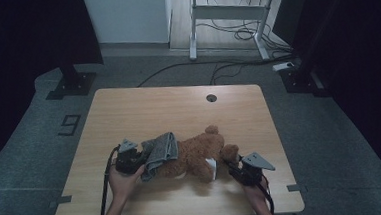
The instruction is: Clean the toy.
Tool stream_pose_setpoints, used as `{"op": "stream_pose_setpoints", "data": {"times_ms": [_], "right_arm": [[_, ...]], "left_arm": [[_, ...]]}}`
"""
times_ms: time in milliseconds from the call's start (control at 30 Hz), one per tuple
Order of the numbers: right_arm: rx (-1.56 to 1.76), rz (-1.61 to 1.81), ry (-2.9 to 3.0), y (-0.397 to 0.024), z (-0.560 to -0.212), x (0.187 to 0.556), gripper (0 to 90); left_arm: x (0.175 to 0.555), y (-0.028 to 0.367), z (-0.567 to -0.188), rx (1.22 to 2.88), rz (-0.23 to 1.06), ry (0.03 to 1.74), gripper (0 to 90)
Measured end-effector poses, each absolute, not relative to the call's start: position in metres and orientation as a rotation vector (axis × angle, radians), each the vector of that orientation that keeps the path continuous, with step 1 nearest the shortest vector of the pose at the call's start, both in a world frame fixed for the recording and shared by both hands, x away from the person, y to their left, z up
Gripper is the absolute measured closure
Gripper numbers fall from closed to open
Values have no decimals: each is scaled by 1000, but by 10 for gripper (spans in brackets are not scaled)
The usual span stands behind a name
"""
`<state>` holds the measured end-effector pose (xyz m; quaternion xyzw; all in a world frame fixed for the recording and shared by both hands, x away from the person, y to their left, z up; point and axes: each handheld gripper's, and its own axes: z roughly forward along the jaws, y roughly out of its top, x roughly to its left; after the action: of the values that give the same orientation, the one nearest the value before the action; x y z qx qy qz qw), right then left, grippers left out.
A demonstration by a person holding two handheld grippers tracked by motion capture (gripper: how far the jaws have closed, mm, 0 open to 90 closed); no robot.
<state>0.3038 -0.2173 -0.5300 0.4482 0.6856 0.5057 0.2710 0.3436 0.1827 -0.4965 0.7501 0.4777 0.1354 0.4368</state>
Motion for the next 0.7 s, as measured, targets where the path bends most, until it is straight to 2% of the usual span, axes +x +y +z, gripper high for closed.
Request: {"op": "stream_pose_setpoints", "data": {"times_ms": [233,400,567,700], "right_arm": [[1220,1357,1840,-219,-531,304,588],[1222,1356,1837,-219,-530,305,586],[1218,1359,1839,-220,-531,305,584],[1218,1364,1838,-220,-531,305,571]], "left_arm": [[337,167,-467,1815,393,1094,823],[347,136,-441,1800,384,983,819],[362,116,-435,1822,348,967,818],[375,95,-448,1905,278,977,810]]}}
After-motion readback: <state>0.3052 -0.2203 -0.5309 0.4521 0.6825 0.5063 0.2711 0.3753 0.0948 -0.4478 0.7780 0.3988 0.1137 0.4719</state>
